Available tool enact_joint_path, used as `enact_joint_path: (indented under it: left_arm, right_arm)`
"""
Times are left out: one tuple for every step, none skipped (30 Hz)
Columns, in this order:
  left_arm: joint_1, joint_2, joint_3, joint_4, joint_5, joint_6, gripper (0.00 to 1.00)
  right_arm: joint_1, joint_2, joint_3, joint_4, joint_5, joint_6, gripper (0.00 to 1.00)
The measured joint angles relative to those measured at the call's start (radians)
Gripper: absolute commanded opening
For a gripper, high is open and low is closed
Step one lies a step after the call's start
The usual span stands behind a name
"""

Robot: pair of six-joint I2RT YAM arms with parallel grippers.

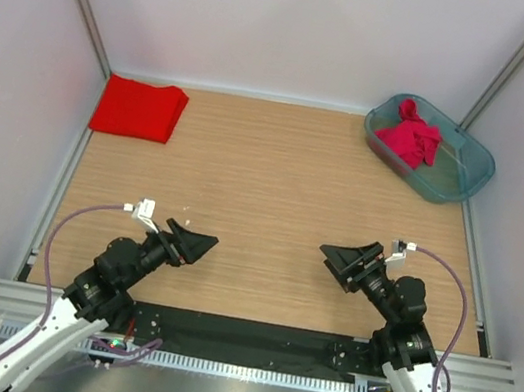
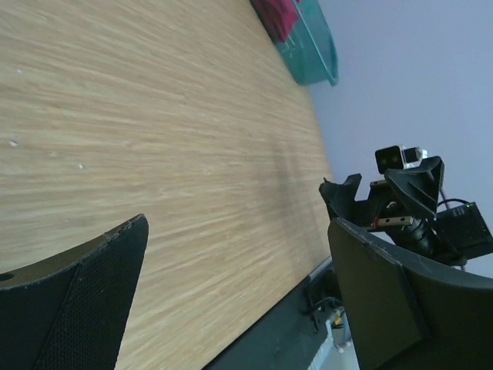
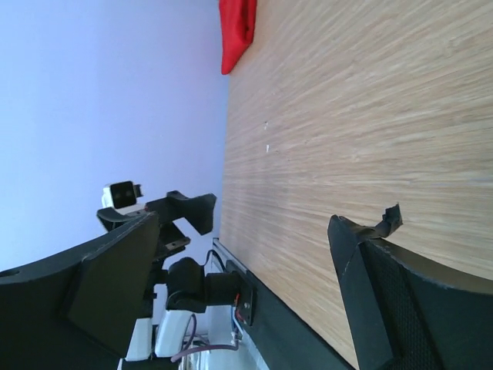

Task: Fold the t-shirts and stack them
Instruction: Neatly place the folded tshirt to the corner

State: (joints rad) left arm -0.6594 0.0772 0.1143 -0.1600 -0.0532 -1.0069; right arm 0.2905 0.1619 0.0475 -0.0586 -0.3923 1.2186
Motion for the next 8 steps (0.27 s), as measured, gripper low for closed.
enact_joint_path:
  left_arm:
    - [0.000, -0.003, -0.013, 0.018, 0.021, -0.019, 1.00]
    - [-0.001, -0.017, -0.031, 0.029, 0.035, -0.039, 1.00]
    - [-0.001, -0.033, -0.050, 0.039, 0.047, -0.058, 1.00]
    - [-0.001, -0.055, -0.064, 0.051, 0.059, -0.079, 1.00]
    - [-0.001, -0.064, -0.073, 0.075, 0.076, -0.099, 1.00]
    - [-0.001, -0.066, -0.074, 0.100, 0.091, -0.123, 1.00]
    - [-0.001, -0.066, -0.074, 0.129, 0.108, -0.142, 1.00]
    - [-0.001, -0.068, -0.074, 0.152, 0.120, -0.156, 1.00]
  right_arm:
    - [0.000, -0.068, 0.000, -0.040, 0.003, 0.006, 1.00]
    - [0.000, -0.115, 0.000, -0.077, 0.006, 0.010, 1.00]
    - [0.000, -0.128, 0.002, -0.079, 0.006, 0.010, 1.00]
    - [0.000, -0.128, 0.005, -0.089, 0.004, 0.010, 1.00]
    - [0.000, -0.119, 0.005, -0.092, 0.003, 0.009, 1.00]
    - [0.001, -0.111, 0.005, -0.092, 0.001, 0.007, 1.00]
    - [0.001, -0.109, 0.005, -0.093, -0.003, 0.005, 1.00]
    - [0.002, -0.114, 0.005, -0.093, -0.007, 0.002, 1.00]
